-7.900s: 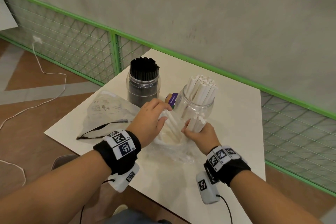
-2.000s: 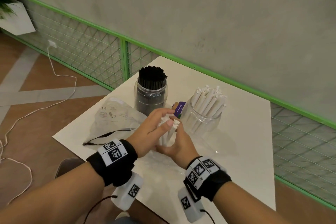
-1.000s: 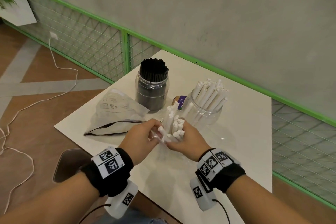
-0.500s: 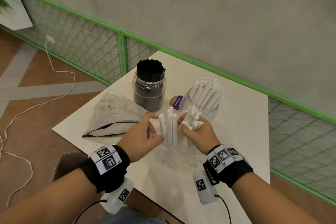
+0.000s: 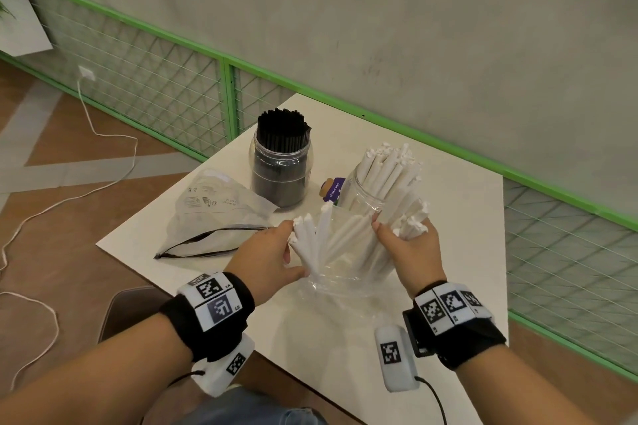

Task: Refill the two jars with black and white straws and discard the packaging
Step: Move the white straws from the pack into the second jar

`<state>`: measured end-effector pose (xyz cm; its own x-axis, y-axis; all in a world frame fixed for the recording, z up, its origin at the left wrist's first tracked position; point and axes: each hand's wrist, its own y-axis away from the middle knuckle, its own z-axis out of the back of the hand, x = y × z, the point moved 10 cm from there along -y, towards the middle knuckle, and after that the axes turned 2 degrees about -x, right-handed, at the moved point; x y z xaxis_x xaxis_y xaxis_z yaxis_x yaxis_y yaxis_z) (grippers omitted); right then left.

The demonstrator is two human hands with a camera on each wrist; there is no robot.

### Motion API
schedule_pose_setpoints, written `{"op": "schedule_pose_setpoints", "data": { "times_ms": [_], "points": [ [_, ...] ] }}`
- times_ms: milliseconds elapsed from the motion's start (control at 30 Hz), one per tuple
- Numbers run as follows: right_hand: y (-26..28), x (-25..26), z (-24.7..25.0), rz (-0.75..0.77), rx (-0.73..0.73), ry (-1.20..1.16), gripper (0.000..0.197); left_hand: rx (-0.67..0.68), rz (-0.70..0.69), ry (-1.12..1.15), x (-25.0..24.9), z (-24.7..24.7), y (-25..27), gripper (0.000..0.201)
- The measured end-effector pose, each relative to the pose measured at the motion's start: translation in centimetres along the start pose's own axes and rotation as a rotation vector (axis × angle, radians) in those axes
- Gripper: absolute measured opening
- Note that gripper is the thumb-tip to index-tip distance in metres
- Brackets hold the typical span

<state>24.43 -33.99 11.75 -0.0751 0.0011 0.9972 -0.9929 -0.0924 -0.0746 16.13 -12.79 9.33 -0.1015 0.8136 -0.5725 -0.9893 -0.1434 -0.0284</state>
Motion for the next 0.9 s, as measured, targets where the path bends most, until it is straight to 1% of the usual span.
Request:
{"op": "schedule_pose_setpoints", "data": {
  "times_ms": [133,200,300,367,433,500,533,600,633,700,767,833,900],
  "points": [
    [-0.3,-5.3,1.0,-0.123,-0.041,0.199,0.027,0.011,0.001,-0.007,0.0,-0.2,0.1,0.045],
    [-0.4,-7.4,1.1,-0.176,-0.036,0.256,0.028,0.019,0.003,-0.01,0.0,-0.4,0.1,0.049],
    [-0.3,-8.4,0.6,-0.193,0.022,0.296,0.03,0.033,0.007,-0.033,0.0,-0.5,0.1,0.052],
    [-0.4,-7.7,0.5,-0.172,0.04,0.291,0.026,0.035,0.002,-0.048,-0.1,-0.5,0.0,0.049],
    [-0.8,-6.0,0.8,-0.137,0.03,0.245,0.021,0.036,-0.003,-0.056,-0.2,-0.5,-0.1,0.043],
    [-1.3,-3.2,1.1,-0.084,0.006,0.173,0.024,0.037,-0.005,-0.067,-0.1,-0.4,-0.3,0.041],
    [-1.7,-1.5,1.3,-0.043,-0.002,0.138,0.026,0.037,-0.009,-0.075,-0.1,-0.4,-0.5,0.041],
    [-2.3,2.6,1.5,0.052,0.001,0.082,0.023,0.043,-0.014,-0.09,0.0,-0.4,-0.7,0.039],
    [-2.6,4.5,1.6,0.085,-0.003,0.053,0.019,0.045,-0.015,-0.096,0.0,-0.4,-0.8,0.039],
    [-3.5,7.9,2.2,0.143,-0.029,-0.019,0.003,0.047,-0.023,-0.112,-0.1,-0.3,-1.0,0.037],
    [-4.7,10.7,3.1,0.211,-0.082,-0.107,0.012,0.046,-0.032,-0.125,-0.1,-0.2,-1.1,0.036],
    [-6.2,12.4,3.5,0.253,-0.131,-0.185,0.01,0.051,-0.037,-0.134,-0.2,-0.3,-1.1,0.036],
    [-7.6,12.9,3.4,0.272,-0.164,-0.201,0.007,0.056,-0.037,-0.14,-0.2,-0.2,-1.1,0.036]
  ]
}}
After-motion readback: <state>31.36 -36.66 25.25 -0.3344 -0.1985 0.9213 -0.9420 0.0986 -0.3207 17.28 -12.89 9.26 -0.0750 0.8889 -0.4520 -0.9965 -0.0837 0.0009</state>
